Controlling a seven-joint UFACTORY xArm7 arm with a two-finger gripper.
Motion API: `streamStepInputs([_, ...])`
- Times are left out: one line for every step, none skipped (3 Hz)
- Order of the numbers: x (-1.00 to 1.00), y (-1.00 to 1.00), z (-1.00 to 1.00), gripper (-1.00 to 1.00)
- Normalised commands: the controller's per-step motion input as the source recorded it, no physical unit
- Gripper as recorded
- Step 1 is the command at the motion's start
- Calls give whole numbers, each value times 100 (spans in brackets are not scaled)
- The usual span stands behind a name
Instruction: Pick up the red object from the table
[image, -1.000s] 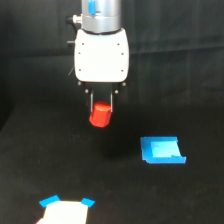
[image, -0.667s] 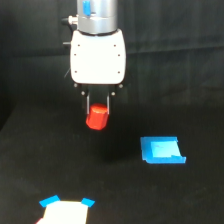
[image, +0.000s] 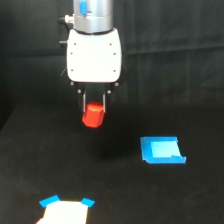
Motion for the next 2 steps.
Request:
streamStepInputs([0,13,-6,-100])
streamStepInputs([39,43,-22,-100])
